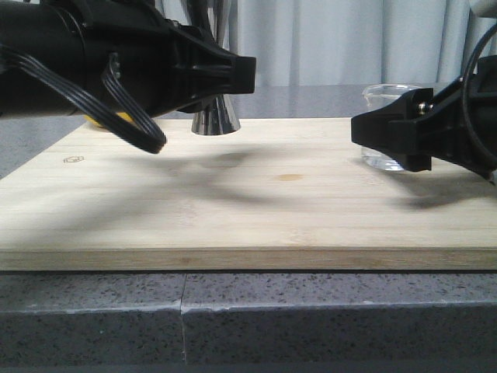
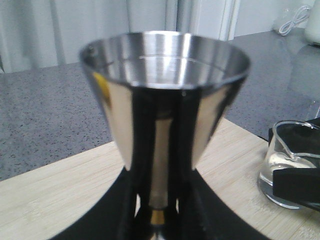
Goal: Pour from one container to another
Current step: 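Grasp the glass beaker with the right gripper and lift it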
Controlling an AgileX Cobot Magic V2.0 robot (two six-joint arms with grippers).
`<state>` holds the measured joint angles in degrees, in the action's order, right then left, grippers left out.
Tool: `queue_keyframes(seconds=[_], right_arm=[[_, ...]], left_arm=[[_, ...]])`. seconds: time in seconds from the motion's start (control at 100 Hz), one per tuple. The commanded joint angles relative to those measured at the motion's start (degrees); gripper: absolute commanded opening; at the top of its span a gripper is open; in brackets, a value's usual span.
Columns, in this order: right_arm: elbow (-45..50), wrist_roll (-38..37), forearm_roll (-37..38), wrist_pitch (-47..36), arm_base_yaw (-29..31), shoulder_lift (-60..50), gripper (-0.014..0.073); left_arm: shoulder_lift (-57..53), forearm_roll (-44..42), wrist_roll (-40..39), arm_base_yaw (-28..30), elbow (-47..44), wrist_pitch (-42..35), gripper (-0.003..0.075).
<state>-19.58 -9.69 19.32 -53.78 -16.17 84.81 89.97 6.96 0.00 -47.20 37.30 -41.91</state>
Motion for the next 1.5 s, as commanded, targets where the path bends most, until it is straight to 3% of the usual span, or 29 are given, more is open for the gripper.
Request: queue_keyframes(seconds=[0.0, 0.24, 0.43, 0.57, 1.01, 1.16, 1.3, 1.49], right_arm=[[-1.5, 0.6, -0.7, -5.9, 0.4, -0.8, 0.0470], [-1.5, 0.6, 0.1, -5.9, 0.4, -0.8, 0.0449], [-1.5, 0.6, 1.0, -7.1, 0.4, -0.8, 0.0304], [-1.2, 0.6, 2.7, -9.5, 0.3, -0.8, 0.0246], [0.2, 0.5, 7.0, -14.6, 0.3, -0.8, 0.0244], [-0.1, 0.5, 7.1, -15.0, 0.3, -1.0, 0.0244], [-2.5, 0.5, 7.4, -12.3, 0.3, -1.8, 0.0244], [-9.4, -0.3, 11.5, -1.8, 0.3, -3.7, 0.0244]], left_arm=[[-2.5, -0.2, -0.6, -0.5, 1.6, -5.0, -0.0019], [-2.5, -0.2, -0.6, -0.5, 1.6, -5.0, -0.0019], [-2.5, -0.2, -0.6, -0.5, 1.6, -5.0, -0.0019], [-2.5, -0.2, -0.6, -0.5, 1.6, -5.0, -0.0019], [-2.5, -0.5, -3.5, -0.5, 1.6, -5.0, -0.0019], [-2.5, -5.6, -4.3, -0.5, 1.6, -4.0, -0.0019], [-2.5, -7.0, -8.3, -0.5, 1.6, -1.4, -0.0019], [-2.5, -9.5, -9.9, -0.5, 1.6, -0.9, -0.0019]])
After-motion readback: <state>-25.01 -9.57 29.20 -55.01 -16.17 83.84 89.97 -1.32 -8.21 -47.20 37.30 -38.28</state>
